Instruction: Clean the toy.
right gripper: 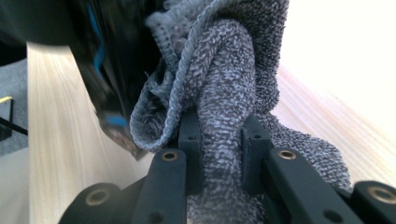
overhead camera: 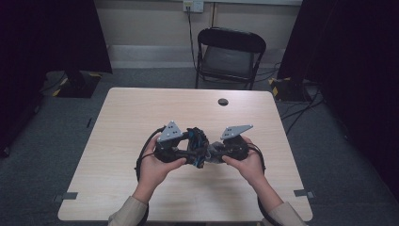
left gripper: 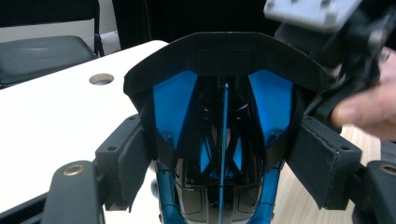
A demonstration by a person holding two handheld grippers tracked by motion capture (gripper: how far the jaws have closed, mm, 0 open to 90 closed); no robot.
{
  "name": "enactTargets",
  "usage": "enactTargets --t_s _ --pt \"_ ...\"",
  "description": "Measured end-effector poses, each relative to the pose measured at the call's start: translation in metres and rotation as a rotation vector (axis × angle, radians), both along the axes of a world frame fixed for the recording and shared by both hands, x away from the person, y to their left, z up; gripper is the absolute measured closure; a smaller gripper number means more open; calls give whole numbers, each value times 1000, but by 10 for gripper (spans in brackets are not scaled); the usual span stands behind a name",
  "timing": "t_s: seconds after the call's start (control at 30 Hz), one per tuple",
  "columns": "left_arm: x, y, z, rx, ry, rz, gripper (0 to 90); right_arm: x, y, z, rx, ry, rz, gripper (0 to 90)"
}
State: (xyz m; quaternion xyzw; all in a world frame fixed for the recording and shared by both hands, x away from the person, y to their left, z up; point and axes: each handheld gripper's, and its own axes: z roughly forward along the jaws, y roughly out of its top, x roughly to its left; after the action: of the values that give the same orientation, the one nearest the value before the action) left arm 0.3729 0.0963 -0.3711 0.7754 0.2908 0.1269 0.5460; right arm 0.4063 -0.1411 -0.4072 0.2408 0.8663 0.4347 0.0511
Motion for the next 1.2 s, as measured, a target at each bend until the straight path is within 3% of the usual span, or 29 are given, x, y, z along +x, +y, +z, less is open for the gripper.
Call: enactTargets --t_s 0.4,0.57,0.77,0.93,1.2 --pt "0 5 4 -14 -8 11 253 -4 8 -26 -67 40 23 752" --pt "0 8 2 -10 -5 12 253 -3 2 -28 -73 43 13 752" --pt "0 12 -8 -1 16 23 253 3 -18 -8 -65 8 -31 751" --pt "1 11 -17 5 32 27 252 7 -33 20 -21 -40 -64 751" --pt "1 7 -24 17 49 20 252 9 -34 38 24 -66 -70 751"
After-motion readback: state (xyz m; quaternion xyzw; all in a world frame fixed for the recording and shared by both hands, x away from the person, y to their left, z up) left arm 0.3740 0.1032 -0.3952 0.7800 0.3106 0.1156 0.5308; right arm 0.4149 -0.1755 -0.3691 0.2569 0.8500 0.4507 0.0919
